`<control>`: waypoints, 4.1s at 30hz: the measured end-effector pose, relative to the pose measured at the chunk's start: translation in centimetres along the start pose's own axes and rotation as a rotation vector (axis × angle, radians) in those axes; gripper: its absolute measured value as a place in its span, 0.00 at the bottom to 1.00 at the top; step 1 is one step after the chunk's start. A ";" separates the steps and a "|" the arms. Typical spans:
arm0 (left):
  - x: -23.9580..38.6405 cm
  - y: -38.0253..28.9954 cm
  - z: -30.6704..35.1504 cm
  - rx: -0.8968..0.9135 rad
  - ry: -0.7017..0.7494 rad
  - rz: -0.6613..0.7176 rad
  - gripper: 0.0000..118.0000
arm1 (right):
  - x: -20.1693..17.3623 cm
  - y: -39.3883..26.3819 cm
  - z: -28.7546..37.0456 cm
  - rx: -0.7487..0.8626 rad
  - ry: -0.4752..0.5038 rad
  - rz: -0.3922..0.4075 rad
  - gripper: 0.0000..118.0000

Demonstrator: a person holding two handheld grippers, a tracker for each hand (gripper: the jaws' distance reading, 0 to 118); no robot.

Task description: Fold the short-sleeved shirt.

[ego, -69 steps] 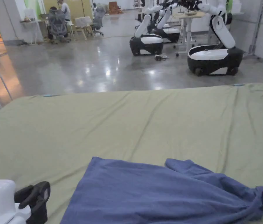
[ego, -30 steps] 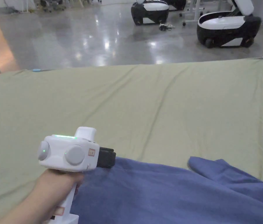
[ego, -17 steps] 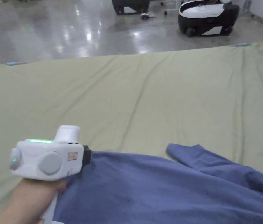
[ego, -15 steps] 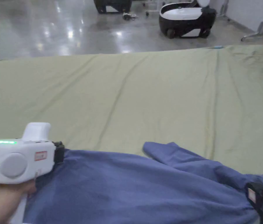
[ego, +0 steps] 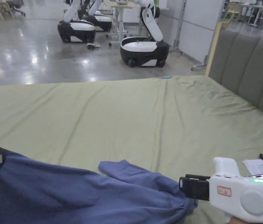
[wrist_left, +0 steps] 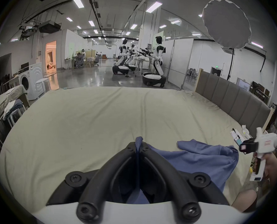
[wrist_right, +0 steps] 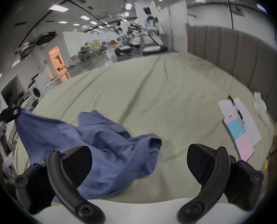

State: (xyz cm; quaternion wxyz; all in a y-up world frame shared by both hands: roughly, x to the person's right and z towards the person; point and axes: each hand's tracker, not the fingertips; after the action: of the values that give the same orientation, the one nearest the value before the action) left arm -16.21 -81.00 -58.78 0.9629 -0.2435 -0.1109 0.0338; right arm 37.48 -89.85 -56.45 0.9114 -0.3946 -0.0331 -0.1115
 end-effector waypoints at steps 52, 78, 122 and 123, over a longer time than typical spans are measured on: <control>-10.2 32.1 11.2 0.372 0.279 -0.052 0.01 | -21.5 31.3 16.8 0.652 0.036 0.323 0.07; -13.7 18.1 -15.1 0.177 0.335 -0.114 0.01 | -20.4 29.1 -9.8 0.552 -0.107 0.393 0.07; -7.1 -20.6 14.2 -0.220 0.133 -0.045 0.01 | -4.3 -16.0 10.6 0.173 -0.008 0.442 0.07; -6.8 -21.1 14.2 -0.228 0.136 -0.048 0.01 | -4.2 -16.2 10.5 0.170 -0.010 0.447 0.07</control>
State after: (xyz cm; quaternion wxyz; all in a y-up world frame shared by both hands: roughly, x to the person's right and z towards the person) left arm -25.87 -93.83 -37.84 0.9348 -0.3504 -0.0545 -0.0186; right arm 29.92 -92.23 -38.35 0.9433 -0.3144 0.0412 0.0981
